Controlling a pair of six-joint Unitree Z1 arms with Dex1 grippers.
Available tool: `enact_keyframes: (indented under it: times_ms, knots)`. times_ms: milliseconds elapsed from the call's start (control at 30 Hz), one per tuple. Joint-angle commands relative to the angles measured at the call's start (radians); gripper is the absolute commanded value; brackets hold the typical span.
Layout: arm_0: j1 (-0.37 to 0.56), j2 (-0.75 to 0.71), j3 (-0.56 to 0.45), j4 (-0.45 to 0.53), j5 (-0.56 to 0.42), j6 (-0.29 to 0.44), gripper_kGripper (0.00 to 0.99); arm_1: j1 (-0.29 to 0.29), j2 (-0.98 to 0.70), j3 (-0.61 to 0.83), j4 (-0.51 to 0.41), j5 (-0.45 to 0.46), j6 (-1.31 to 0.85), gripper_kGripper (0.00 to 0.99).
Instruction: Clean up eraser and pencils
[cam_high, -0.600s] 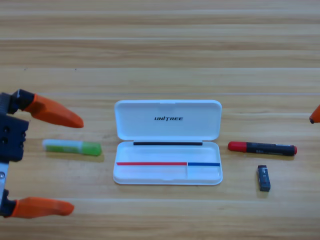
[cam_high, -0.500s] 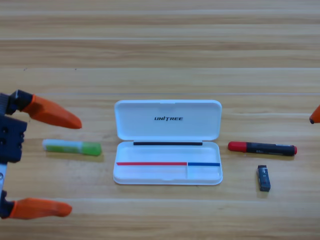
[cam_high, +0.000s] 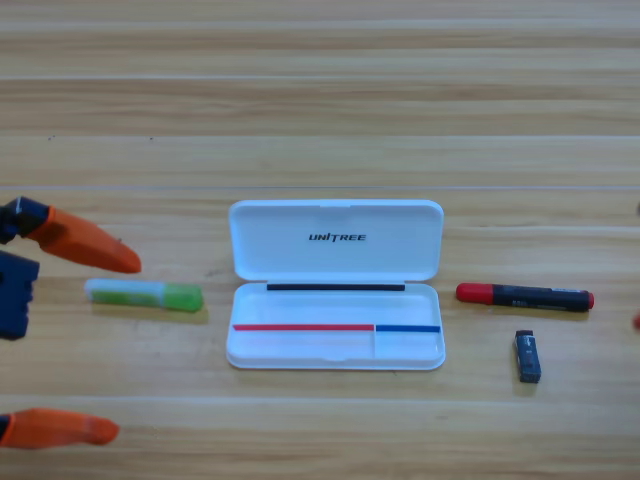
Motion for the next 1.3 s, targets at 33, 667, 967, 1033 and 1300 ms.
enact_keyframes:
  times_ms: [33,667,967,1033,1300]
  knots:
    - [-0.02,0.0,-0.02,0.026,0.036,0.011,0.989,-0.029,-0.013,0.016,-0.004,-0.134,0.098,0.985]
    - [0.068,0.039,-0.402,0.397,0.263,0.106,0.989,-0.076,0.555,-0.275,0.293,-0.272,0.595,0.986]
    - [0.212,0.174,-0.545,0.538,0.271,0.152,0.989,-0.076,0.731,-0.327,0.286,-0.29,0.847,0.979]
    - [0.23,0.204,-0.559,0.553,0.271,0.141,0.989,-0.076,0.76,-0.329,0.283,-0.304,0.872,0.966]
    - [0.323,0.335,-0.567,0.573,0.208,0.114,0.985,-0.076,0.845,-0.326,0.259,-0.312,0.939,0.953]
